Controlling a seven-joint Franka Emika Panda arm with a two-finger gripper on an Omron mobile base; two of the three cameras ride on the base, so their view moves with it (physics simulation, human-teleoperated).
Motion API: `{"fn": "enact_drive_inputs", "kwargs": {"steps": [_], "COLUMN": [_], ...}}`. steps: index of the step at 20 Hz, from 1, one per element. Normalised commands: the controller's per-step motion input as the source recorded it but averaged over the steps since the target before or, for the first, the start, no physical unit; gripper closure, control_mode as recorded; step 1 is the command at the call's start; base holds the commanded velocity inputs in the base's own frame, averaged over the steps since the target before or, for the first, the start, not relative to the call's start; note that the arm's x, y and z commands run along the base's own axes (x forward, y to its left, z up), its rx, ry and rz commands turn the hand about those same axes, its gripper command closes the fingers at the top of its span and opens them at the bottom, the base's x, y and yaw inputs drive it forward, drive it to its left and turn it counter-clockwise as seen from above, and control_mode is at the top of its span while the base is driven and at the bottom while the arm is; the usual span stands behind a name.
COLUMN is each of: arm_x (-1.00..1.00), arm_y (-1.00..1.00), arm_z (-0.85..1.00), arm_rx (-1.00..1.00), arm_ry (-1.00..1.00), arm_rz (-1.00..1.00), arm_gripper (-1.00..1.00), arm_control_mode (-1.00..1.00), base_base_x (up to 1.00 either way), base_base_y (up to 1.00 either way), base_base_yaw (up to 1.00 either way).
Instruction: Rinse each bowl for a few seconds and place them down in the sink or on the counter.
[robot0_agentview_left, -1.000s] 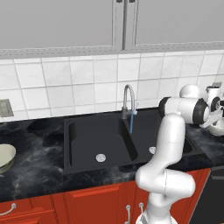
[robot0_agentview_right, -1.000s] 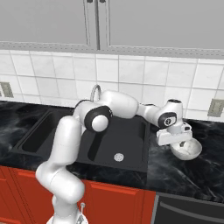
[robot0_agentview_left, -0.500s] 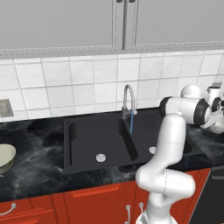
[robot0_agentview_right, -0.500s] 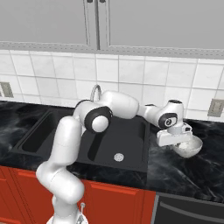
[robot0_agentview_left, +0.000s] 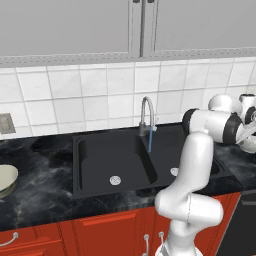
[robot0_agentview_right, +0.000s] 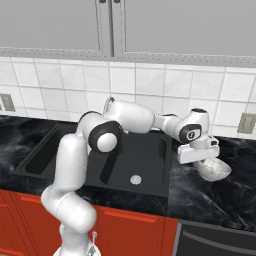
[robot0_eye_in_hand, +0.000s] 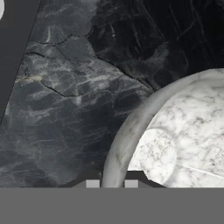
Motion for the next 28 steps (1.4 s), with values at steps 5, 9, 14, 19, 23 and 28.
{"fn": "enact_drive_inputs", "kwargs": {"steps": [5, 9, 14, 19, 23, 28], "arm_x": [-0.19, -0.18, -0.15, -0.11, -0.07, -0.06], "arm_y": [0.31, 0.35, 0.39, 0.37, 0.33, 0.27], "arm_z": [0.33, 0.26, 0.23, 0.24, 0.22, 0.19], "arm_rx": [-0.02, -0.02, -0.02, -0.02, -0.05, -0.07], "arm_ry": [0.0, 0.0, 0.0, 0.0, 0.0, 0.0], "arm_rz": [0.07, 0.08, 0.09, 0.11, 0.15, 0.17], "arm_gripper": [1.0, 1.0, 1.0, 1.0, 1.0, 1.0], "arm_control_mode": [-1.0, -1.0, -1.0, -1.0, -1.0, -1.0], "base_base_x": [0.0, 0.0, 0.0, 0.0, 0.0, 0.0], "base_base_y": [0.0, 0.0, 0.0, 0.0, 0.0, 0.0], "base_base_yaw": [0.0, 0.0, 0.0, 0.0, 0.0, 0.0]}}
